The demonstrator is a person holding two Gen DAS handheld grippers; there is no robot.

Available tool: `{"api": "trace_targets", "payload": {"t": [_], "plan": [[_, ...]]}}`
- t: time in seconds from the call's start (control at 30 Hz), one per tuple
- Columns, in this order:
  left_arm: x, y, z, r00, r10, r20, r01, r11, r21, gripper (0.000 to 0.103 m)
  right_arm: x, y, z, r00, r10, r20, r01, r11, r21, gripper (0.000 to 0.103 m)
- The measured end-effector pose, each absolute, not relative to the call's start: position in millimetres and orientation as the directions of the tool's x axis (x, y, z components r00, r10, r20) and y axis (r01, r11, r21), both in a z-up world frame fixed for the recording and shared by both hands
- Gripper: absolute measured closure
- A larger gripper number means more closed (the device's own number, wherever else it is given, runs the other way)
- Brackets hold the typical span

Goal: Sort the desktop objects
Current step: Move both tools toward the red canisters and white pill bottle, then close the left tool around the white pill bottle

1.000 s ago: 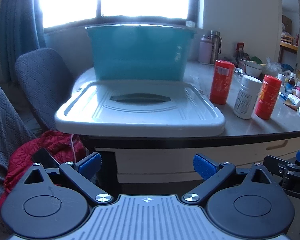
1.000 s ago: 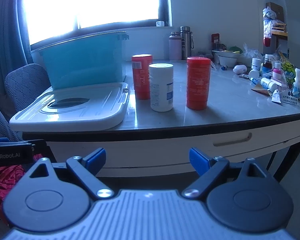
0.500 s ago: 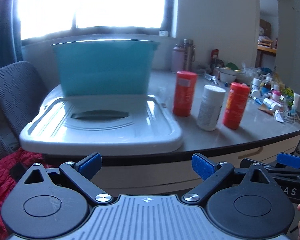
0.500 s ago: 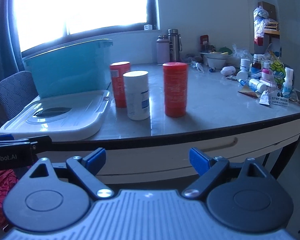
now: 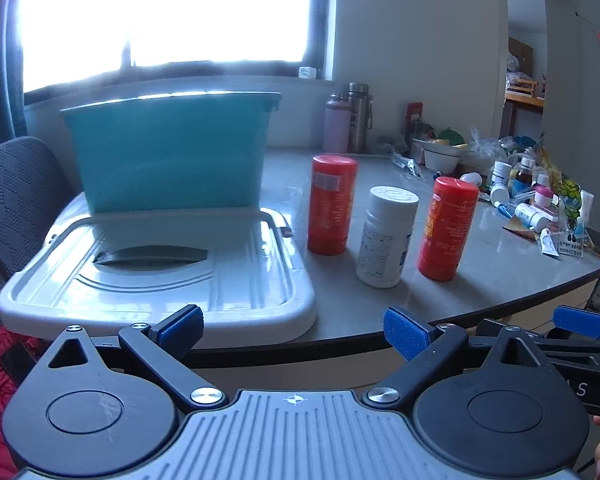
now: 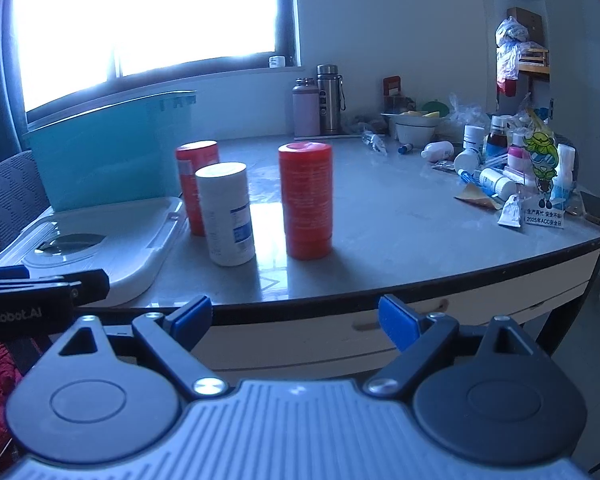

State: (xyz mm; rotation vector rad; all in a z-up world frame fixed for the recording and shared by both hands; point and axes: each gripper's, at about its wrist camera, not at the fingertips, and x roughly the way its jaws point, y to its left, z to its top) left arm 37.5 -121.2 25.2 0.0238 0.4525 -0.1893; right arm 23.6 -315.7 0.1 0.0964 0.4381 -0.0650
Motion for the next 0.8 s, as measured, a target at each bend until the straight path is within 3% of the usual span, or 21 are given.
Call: {"api": "trace_targets", "payload": {"t": [0.8], "plan": [[112, -181, 28, 0.856, -0.282, -0.433, 0.293, 0.955, -0.044, 0.006, 56, -352, -8, 0.881, -0.101, -0.463, 0.146, 0.987, 0.063, 0.012]]}}
